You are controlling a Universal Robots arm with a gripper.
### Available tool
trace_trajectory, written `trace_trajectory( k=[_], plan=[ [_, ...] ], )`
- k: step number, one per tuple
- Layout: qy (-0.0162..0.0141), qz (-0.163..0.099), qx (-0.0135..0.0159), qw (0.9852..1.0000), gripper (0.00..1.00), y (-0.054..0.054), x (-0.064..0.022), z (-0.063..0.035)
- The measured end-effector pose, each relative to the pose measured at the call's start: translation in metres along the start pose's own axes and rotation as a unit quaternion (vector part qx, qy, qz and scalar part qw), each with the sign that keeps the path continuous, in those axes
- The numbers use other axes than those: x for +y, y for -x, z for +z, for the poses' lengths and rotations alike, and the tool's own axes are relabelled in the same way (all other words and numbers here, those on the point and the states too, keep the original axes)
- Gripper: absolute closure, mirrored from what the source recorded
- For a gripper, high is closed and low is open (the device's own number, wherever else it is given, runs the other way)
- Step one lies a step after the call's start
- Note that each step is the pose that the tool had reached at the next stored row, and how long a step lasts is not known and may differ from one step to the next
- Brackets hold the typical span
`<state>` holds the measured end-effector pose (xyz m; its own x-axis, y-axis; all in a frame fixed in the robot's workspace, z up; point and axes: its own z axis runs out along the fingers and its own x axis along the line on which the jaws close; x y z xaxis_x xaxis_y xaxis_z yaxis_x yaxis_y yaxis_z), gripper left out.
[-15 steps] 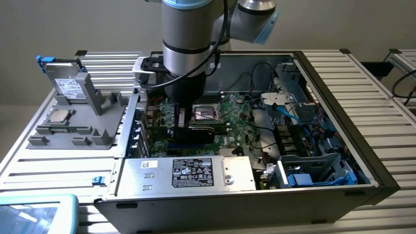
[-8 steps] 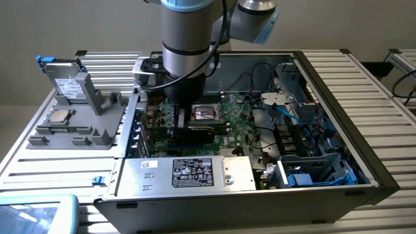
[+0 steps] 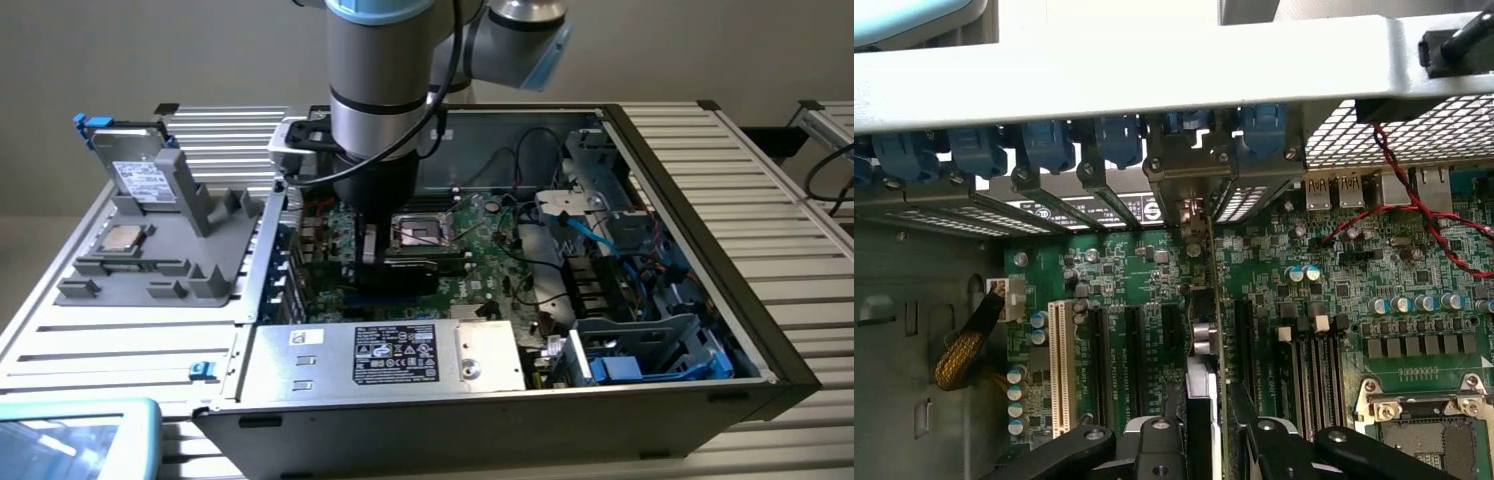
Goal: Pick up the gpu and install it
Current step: 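Insert the gpu into the slot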
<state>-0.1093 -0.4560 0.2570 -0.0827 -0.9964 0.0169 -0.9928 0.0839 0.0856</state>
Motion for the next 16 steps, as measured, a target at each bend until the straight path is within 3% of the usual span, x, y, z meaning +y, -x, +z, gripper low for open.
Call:
trace_trajectory(
  k=[16],
  plan=[
    [0.0,-0.004,0.0005,1.0,0.73,0.0001,-0.0022,0.0017]
  ],
)
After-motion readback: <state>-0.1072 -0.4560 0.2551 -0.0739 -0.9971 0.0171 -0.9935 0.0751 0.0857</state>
